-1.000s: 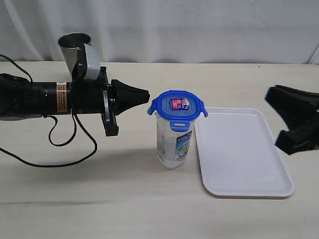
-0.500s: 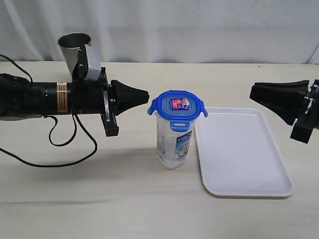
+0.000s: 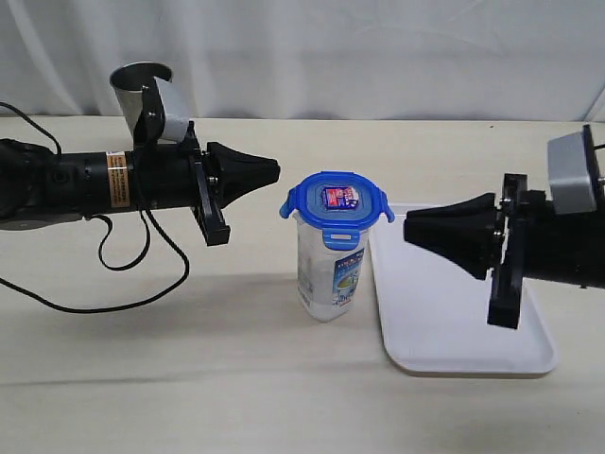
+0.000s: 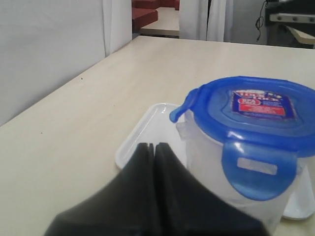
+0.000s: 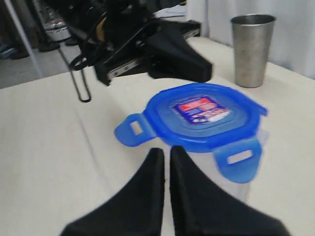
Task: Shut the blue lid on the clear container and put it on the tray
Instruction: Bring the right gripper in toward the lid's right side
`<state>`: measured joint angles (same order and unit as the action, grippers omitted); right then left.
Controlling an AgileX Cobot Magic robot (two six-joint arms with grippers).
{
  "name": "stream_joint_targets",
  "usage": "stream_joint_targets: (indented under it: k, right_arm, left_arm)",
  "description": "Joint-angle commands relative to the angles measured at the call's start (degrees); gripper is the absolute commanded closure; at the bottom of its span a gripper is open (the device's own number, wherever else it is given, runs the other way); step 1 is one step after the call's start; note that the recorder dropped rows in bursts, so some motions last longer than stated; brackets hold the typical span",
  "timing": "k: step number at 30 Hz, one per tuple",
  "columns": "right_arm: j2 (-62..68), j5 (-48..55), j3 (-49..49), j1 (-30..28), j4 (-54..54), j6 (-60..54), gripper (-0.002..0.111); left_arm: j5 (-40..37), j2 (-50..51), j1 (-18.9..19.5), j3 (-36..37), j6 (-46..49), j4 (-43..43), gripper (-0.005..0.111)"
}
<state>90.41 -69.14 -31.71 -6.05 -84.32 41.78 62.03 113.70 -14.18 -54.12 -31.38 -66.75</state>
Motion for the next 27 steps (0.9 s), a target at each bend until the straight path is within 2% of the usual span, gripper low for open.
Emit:
stream_joint_targets:
  k: [1,2,4,12,27]
  right_arm:
    - [-0.57,-0.82,-0.25,4.09,-1.6,-0.54,0.104]
    - [-0.57,4.64,-0.25,6.0,0.01,-0.54,0.104]
    - [-0.57,8.89,-0.25,6.91,2.22,-0.54,0.104]
    - [-0.26,15.68,-0.25,6.91,10.02,-2.15,0.104]
    - [1.83,17.94,-0.25,6.91,16.83,-6.73,0.104]
  left_arm:
    - [0.01,0.08,-0.51,-0.34,0.1,2.02,0.107]
    - [-0.05,0.08,-0.51,-0.34,0.1,1.8,0.107]
    - [-0.8,0.08,-0.51,-0.34,0.1,0.88,0.107]
    - [0.0,0.08,-0.51,-0.34,-0.18,-2.6,0.107]
    - [1.5,0.08,-0.51,-0.34,-1.49,-5.02,0.107]
